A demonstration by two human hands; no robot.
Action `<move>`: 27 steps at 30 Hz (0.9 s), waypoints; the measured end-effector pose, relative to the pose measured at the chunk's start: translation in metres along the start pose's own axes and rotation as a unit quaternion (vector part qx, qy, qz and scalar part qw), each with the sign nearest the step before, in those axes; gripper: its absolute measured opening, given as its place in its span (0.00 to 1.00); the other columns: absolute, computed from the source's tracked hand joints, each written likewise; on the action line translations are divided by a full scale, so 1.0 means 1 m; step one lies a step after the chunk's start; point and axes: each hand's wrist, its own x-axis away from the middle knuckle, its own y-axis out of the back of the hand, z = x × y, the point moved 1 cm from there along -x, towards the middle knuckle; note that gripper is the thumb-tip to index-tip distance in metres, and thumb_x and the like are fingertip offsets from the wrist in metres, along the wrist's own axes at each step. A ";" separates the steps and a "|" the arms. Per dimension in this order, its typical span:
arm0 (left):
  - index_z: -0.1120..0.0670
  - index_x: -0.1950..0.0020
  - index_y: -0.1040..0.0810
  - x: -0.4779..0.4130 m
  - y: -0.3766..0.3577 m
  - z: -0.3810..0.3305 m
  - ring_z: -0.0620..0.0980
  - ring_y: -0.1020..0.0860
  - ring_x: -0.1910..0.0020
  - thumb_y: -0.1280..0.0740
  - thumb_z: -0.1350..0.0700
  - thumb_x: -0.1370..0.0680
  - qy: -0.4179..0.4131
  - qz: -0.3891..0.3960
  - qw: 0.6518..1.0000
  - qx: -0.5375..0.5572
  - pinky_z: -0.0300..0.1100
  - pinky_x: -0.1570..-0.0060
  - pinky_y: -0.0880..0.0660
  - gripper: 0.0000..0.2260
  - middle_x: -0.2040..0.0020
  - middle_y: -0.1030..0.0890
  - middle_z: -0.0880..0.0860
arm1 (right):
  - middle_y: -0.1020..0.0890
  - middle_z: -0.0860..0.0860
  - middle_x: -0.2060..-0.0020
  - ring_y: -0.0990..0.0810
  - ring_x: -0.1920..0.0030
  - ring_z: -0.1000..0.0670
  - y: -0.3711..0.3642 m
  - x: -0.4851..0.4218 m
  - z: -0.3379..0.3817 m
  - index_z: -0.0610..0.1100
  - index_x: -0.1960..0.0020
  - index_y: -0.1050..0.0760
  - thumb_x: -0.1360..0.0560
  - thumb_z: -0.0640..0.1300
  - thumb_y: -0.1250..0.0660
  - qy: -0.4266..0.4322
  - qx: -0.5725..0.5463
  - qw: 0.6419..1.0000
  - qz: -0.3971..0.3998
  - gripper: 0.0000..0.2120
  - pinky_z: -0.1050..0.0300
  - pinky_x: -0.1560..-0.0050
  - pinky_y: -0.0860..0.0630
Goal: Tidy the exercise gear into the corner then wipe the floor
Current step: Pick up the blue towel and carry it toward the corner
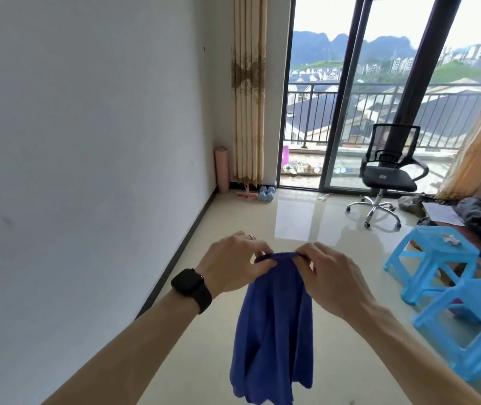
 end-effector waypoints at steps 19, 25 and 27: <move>0.43 0.37 0.22 -0.368 -0.059 0.215 0.49 0.24 0.39 0.38 0.46 0.20 0.176 0.010 0.980 -0.088 0.46 0.41 0.28 0.14 0.40 0.20 0.46 | 0.20 0.57 0.56 0.25 0.60 0.50 -0.059 -0.316 -0.278 0.51 0.48 0.23 0.19 0.49 0.39 -0.136 0.052 0.989 -0.014 0.07 0.55 0.58 0.30; 0.42 0.38 0.21 -0.527 -0.081 0.267 0.50 0.24 0.40 0.40 0.46 0.20 0.167 0.014 0.982 -0.088 0.45 0.44 0.28 0.14 0.40 0.20 0.46 | 0.26 0.61 0.64 0.26 0.61 0.49 -0.073 -0.440 -0.360 0.50 0.50 0.22 0.20 0.48 0.36 -0.180 0.059 0.981 -0.030 0.05 0.56 0.60 0.33; 0.43 0.38 0.21 -0.576 -0.091 0.279 0.50 0.24 0.41 0.40 0.46 0.20 0.166 0.014 0.982 -0.089 0.45 0.44 0.28 0.13 0.40 0.20 0.46 | 0.27 0.62 0.66 0.25 0.61 0.50 -0.082 -0.479 -0.388 0.50 0.50 0.21 0.21 0.48 0.35 -0.177 0.056 0.982 -0.029 0.05 0.57 0.60 0.32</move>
